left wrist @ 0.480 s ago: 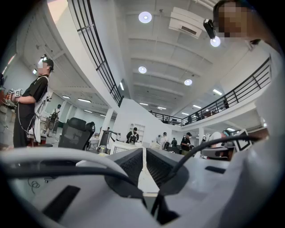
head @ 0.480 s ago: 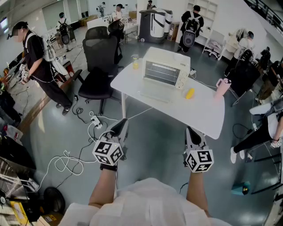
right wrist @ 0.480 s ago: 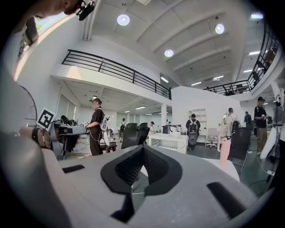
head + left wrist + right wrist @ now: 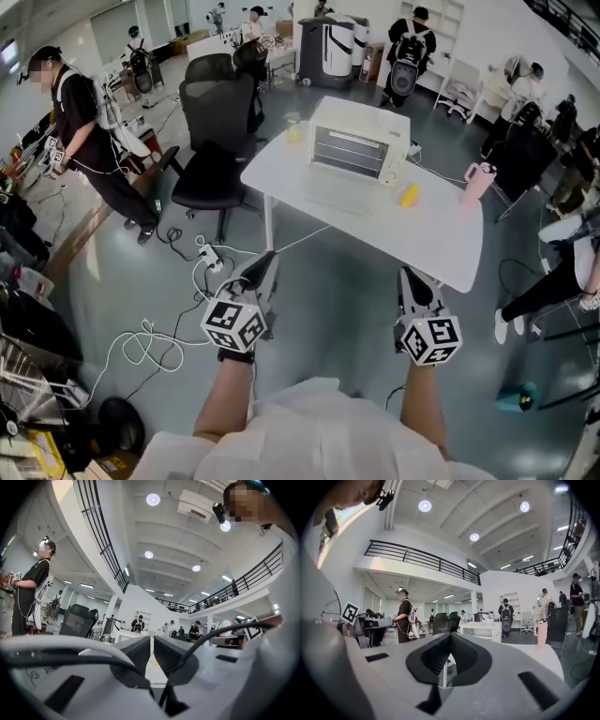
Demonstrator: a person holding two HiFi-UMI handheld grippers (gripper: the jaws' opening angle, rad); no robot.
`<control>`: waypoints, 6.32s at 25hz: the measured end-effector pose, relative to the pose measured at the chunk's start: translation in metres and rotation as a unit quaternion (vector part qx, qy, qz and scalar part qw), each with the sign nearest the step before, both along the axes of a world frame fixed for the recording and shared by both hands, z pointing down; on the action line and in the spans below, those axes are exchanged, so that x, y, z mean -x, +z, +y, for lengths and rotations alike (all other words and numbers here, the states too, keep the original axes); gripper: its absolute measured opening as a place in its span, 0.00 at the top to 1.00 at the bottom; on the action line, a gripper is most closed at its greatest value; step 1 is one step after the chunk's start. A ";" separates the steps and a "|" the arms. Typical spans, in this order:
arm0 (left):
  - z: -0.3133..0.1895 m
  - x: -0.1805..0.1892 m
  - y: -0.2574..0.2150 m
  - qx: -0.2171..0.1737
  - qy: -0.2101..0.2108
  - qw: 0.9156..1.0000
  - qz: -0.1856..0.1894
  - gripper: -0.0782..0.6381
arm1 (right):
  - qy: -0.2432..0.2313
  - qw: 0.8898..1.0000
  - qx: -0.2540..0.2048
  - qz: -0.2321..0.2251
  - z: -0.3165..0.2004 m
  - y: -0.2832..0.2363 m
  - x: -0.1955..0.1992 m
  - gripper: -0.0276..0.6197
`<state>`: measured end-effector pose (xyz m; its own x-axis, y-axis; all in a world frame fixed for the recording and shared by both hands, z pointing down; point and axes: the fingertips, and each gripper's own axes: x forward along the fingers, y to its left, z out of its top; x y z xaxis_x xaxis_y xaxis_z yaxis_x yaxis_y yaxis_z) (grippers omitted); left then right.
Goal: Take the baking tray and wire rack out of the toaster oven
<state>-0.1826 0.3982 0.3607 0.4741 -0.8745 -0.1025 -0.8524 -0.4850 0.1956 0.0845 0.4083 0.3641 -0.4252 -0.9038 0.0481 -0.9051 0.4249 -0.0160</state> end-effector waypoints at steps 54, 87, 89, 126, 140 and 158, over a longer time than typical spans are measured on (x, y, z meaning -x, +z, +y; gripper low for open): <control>-0.300 -0.106 -0.005 -0.016 0.022 1.000 0.004 0.86 | -0.056 0.998 0.019 0.026 -0.311 0.016 -0.063 0.95; -0.554 -0.114 0.084 0.085 0.218 0.964 -0.129 0.86 | -0.007 0.990 0.129 0.063 -0.520 0.098 -0.014 0.84; -0.565 -0.115 0.097 0.099 0.231 0.958 -0.134 0.86 | 0.000 0.989 0.135 0.065 -0.530 0.106 -0.008 0.83; -0.635 -0.137 0.192 0.272 0.264 0.916 -0.132 0.69 | -0.101 0.898 0.217 0.370 -0.655 0.224 0.036 0.78; -0.638 -0.128 0.198 0.302 0.231 0.913 -0.149 0.69 | -0.081 0.825 0.187 0.527 -0.670 0.261 0.017 0.78; -0.636 -0.095 0.210 0.345 0.185 0.907 -0.152 0.68 | -0.072 0.795 0.177 0.575 -0.687 0.274 0.012 0.92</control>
<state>-0.0872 -0.2379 0.5711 0.6633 -0.4547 0.5944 -0.7211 -0.6008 0.3452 0.0725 -0.2786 0.6382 -0.0136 -0.6933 0.7205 -0.3493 0.6785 0.6462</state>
